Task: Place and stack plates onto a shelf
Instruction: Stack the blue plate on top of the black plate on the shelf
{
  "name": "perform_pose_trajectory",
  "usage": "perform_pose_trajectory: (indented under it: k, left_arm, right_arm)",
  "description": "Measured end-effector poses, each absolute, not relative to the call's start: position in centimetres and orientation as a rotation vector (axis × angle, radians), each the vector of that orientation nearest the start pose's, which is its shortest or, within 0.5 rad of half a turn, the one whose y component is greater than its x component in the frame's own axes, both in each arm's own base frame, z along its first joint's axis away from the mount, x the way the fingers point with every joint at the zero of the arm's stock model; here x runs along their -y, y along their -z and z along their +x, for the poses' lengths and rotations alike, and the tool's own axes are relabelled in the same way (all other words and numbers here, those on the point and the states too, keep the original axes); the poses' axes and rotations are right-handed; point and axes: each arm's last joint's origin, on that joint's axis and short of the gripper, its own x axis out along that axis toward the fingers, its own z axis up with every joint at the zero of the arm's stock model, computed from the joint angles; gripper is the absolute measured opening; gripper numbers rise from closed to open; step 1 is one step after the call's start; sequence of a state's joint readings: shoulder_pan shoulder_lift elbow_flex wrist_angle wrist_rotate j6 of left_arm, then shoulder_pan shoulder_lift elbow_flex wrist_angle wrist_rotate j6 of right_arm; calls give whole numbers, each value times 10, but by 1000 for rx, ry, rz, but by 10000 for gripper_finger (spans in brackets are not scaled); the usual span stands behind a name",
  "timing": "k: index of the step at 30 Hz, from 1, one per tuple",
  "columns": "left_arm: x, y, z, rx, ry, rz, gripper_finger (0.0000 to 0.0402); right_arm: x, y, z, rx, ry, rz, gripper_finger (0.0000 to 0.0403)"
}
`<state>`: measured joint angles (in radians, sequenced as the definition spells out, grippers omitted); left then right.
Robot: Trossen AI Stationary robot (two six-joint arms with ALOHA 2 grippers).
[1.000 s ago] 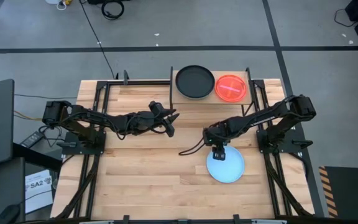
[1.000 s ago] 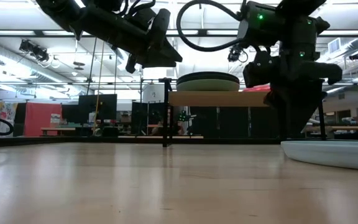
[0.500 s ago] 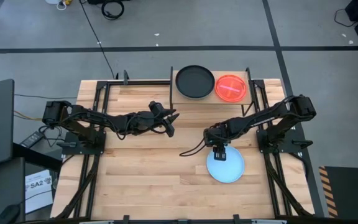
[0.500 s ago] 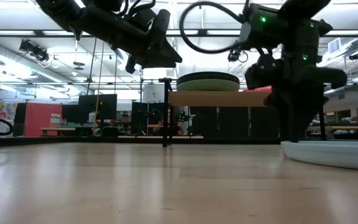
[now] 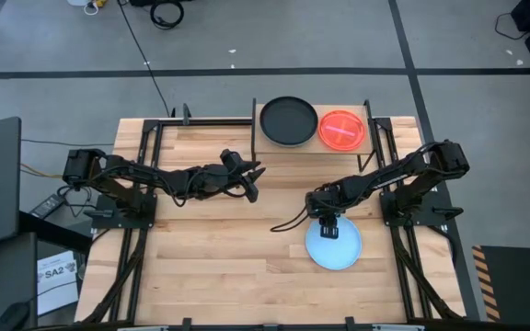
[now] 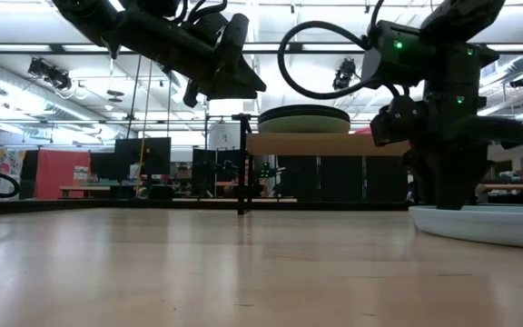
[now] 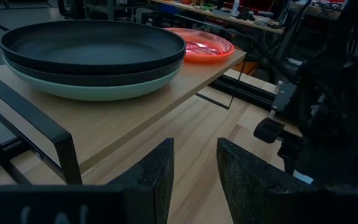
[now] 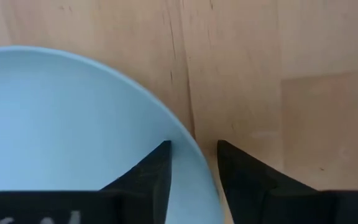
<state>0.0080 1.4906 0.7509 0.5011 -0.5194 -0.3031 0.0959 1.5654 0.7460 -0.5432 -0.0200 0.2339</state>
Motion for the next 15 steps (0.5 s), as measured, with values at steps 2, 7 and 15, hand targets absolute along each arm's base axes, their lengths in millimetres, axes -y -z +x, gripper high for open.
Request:
perform_pose_trajectory:
  k: [2,7,15]
  left_arm:
    - [-17,-224,310,-152,-555,-234,128]
    - [-17,-224,310,-150,-555,-234,128]
    - [-16,-224,310,-174,-544,-141,120]
  right_arm:
    - [-25,-135,249,-1362,62,145,123]
    - [-25,-135,251,-1350,57,147,90]
    - [-25,-135,252,-1336,49,156,56]
